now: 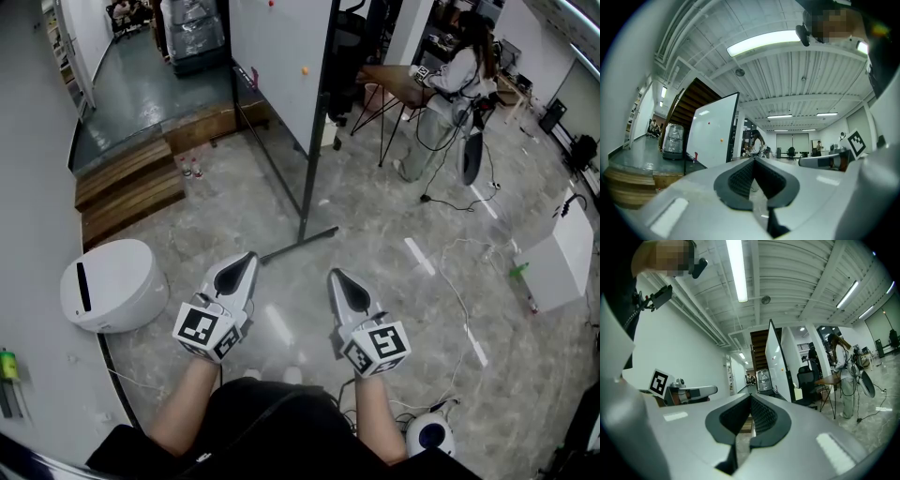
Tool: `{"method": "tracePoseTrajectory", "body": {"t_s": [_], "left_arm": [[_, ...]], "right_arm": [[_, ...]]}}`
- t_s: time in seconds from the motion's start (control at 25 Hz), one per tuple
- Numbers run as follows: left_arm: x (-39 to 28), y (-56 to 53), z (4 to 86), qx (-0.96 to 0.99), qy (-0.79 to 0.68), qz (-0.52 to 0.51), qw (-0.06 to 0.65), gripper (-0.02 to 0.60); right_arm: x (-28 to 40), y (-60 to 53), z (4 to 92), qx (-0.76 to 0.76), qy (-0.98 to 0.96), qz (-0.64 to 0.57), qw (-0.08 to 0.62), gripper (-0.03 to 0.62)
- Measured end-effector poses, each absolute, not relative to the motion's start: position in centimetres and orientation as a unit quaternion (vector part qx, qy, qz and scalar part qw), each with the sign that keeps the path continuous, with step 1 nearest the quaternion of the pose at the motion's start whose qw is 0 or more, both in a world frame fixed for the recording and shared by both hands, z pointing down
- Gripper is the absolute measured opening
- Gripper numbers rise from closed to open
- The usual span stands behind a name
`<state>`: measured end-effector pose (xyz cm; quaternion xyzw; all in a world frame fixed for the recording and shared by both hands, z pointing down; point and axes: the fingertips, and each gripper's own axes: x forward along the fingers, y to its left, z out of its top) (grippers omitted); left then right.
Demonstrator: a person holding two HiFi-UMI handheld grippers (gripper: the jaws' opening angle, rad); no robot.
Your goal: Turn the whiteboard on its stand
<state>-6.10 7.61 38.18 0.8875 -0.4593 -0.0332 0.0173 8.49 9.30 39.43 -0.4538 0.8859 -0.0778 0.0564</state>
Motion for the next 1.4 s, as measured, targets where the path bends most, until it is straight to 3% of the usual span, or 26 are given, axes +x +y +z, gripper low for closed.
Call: {"method": "tracePoseTrajectory", "body": {"t_s": [0.68, 1.4], "left_arm": [[-1.7, 8.2, 39.9, 0.878, -0.478, -0.023, 0.024, 0.003], [-0.9, 2.7, 39.7, 0.889, -0.457, -0.028, 0.024, 0.003]], "right_arm": [[13.3, 9.5, 41.0, -0.44, 0.892, -0.087, 0.053, 0.008], [13.2, 4.9, 40.9, -0.453, 0.887, -0.083, 0.048, 0.008]]}}
